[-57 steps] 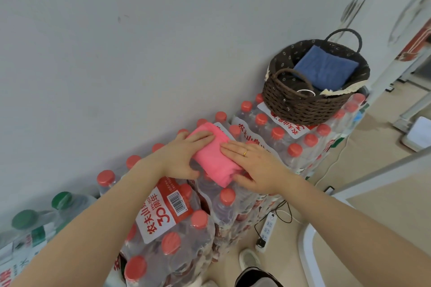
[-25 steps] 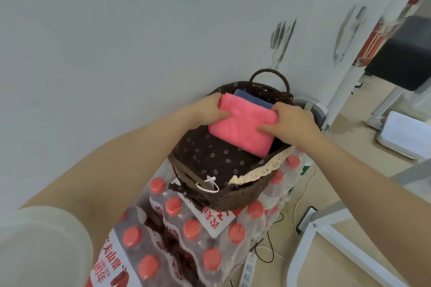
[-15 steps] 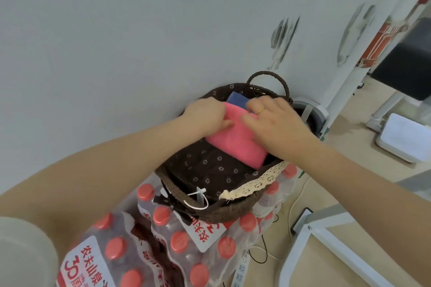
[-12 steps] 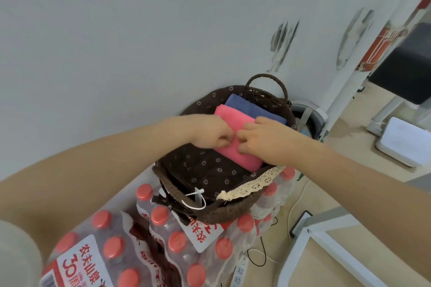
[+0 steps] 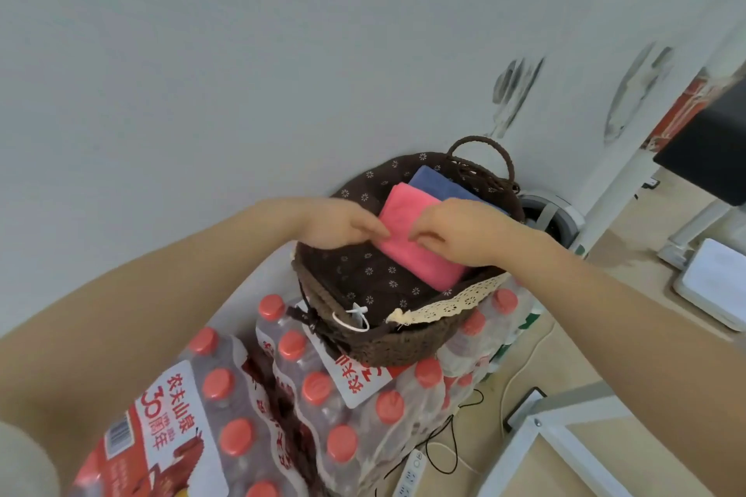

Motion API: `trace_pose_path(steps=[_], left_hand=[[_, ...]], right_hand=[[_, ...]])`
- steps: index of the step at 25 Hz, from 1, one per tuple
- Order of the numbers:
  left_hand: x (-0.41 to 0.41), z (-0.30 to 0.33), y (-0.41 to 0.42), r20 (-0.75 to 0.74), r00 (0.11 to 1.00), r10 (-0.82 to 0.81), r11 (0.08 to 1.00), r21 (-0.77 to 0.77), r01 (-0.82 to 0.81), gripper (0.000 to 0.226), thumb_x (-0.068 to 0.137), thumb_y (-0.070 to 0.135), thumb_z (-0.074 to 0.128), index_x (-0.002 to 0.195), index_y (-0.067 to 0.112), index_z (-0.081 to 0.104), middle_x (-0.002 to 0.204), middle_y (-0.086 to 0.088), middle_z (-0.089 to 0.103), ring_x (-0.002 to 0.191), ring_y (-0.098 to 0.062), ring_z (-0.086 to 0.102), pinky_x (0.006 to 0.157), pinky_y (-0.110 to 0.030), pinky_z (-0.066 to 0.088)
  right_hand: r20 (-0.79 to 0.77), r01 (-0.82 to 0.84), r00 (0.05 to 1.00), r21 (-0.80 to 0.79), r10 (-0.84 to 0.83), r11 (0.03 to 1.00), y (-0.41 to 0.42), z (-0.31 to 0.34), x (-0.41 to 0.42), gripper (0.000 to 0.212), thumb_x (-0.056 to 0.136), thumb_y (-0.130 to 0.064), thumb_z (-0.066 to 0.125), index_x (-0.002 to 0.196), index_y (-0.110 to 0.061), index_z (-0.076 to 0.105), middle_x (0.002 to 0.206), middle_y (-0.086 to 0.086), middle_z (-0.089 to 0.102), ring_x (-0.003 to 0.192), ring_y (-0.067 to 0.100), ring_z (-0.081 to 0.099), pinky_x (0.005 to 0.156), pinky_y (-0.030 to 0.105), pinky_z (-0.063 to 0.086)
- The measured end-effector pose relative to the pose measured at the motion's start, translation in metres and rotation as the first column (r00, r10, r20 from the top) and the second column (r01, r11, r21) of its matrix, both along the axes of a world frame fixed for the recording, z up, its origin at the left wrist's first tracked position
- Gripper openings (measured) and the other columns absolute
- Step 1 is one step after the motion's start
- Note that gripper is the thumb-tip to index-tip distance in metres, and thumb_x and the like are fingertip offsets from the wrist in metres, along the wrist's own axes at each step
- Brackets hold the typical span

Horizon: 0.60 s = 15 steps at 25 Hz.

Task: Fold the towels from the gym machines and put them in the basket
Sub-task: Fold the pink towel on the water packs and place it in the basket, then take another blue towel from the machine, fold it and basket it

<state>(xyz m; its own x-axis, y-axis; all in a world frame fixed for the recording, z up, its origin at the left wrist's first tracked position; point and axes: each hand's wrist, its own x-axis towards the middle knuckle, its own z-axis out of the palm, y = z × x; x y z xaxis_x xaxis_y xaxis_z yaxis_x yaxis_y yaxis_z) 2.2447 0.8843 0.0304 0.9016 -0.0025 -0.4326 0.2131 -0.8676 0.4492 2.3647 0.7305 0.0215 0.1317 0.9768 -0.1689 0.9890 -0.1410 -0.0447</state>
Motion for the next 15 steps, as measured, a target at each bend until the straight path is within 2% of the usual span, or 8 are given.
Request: trace_pose_path(steps=[2, 3, 5, 7, 10, 12, 13, 15], left_hand=[[-0.034, 0.017, 0.002, 0.266, 0.926, 0.268, 0.960, -0.157, -0.233, 0.033, 0.096, 0.010, 0.040, 0.126, 0.013, 0.053, 0.114, 0.000, 0.061, 0.103, -0.010, 0.054, 0.093, -0.011, 0.036], [-0.056, 0.020, 0.002, 0.382, 0.842, 0.381, 0.924, -0.196, -0.329, 0.030, 0.096, 0.014, 0.044, 0.124, 0.014, 0.055, 0.108, 0.001, 0.062, 0.098, -0.008, 0.056, 0.093, -0.015, 0.038], [-0.113, 0.013, -0.001, 0.552, 0.649, 0.524, 0.842, -0.221, -0.492, 0.025, 0.093, 0.014, 0.048, 0.117, 0.017, 0.057, 0.097, 0.002, 0.067, 0.084, 0.003, 0.059, 0.088, -0.014, 0.042], [-0.170, -0.004, -0.011, 0.597, 0.497, 0.630, 0.726, -0.226, -0.649, 0.023, 0.092, 0.009, 0.047, 0.109, 0.022, 0.056, 0.079, 0.005, 0.067, 0.068, 0.008, 0.059, 0.074, -0.010, 0.044], [-0.254, -0.027, -0.032, 0.543, 0.325, 0.775, 0.491, -0.193, -0.850, 0.019, 0.089, 0.016, 0.045, 0.102, 0.025, 0.057, 0.066, 0.004, 0.064, 0.055, 0.005, 0.056, 0.061, -0.019, 0.046], [-0.310, -0.039, -0.055, 0.532, 0.252, 0.808, 0.366, -0.119, -0.923, 0.026, 0.084, 0.025, 0.044, 0.100, 0.019, 0.064, 0.070, -0.005, 0.067, 0.058, -0.004, 0.056, 0.060, -0.024, 0.044], [-0.335, -0.044, -0.070, 0.531, 0.215, 0.820, 0.318, -0.109, -0.942, 0.031, 0.083, 0.028, 0.044, 0.099, 0.015, 0.067, 0.073, -0.007, 0.068, 0.063, -0.011, 0.059, 0.058, -0.022, 0.041], [-0.394, -0.054, -0.105, 0.549, 0.107, 0.829, 0.209, -0.127, -0.970, 0.042, 0.080, 0.037, 0.041, 0.099, 0.011, 0.069, 0.074, -0.006, 0.068, 0.067, -0.014, 0.060, 0.062, -0.022, 0.040]], right_hand=[[-0.183, 0.089, 0.983, 0.299, -0.035, 0.950, 0.010, 0.015, -0.025, 0.024, 0.092, -0.020, 0.043, 0.095, -0.016, 0.067, 0.092, 0.001, 0.070, 0.082, 0.021, 0.060, 0.076, 0.042, 0.050], [-0.261, 0.107, 0.965, 0.401, 0.001, 0.910, 0.017, 0.025, -0.043, 0.022, 0.092, -0.021, 0.046, 0.095, -0.016, 0.067, 0.090, 0.001, 0.070, 0.082, 0.019, 0.061, 0.077, 0.039, 0.049], [-0.363, 0.074, 0.923, 0.487, 0.125, 0.870, 0.034, 0.043, -0.088, 0.020, 0.092, -0.022, 0.049, 0.095, -0.017, 0.068, 0.087, 0.003, 0.071, 0.081, 0.019, 0.062, 0.077, 0.036, 0.047], [-0.416, -0.033, 0.877, 0.447, 0.240, 0.894, 0.050, 0.051, -0.132, 0.020, 0.093, -0.022, 0.049, 0.097, -0.016, 0.068, 0.085, 0.005, 0.071, 0.076, 0.018, 0.060, 0.076, 0.035, 0.046], [-0.407, -0.294, 0.821, 0.300, 0.400, 0.908, 0.069, 0.037, -0.202, 0.021, 0.093, -0.024, 0.049, 0.100, -0.016, 0.067, 0.095, 0.005, 0.071, 0.086, 0.021, 0.061, 0.081, 0.034, 0.047], [-0.369, -0.455, 0.774, 0.240, 0.514, 0.858, 0.071, 0.019, -0.249, 0.021, 0.092, -0.024, 0.050, 0.099, -0.015, 0.067, 0.096, 0.007, 0.070, 0.091, 0.025, 0.062, 0.079, 0.032, 0.046], [-0.350, -0.530, 0.746, 0.204, 0.566, 0.823, 0.069, 0.009, -0.271, 0.020, 0.091, -0.024, 0.050, 0.097, -0.015, 0.067, 0.093, 0.008, 0.069, 0.088, 0.025, 0.061, 0.076, 0.032, 0.045], [-0.340, -0.641, 0.686, 0.136, 0.643, 0.755, 0.058, -0.007, -0.326, 0.019, 0.091, -0.024, 0.050, 0.094, -0.015, 0.066, 0.085, 0.005, 0.067, 0.079, 0.022, 0.058, 0.071, 0.031, 0.044]])
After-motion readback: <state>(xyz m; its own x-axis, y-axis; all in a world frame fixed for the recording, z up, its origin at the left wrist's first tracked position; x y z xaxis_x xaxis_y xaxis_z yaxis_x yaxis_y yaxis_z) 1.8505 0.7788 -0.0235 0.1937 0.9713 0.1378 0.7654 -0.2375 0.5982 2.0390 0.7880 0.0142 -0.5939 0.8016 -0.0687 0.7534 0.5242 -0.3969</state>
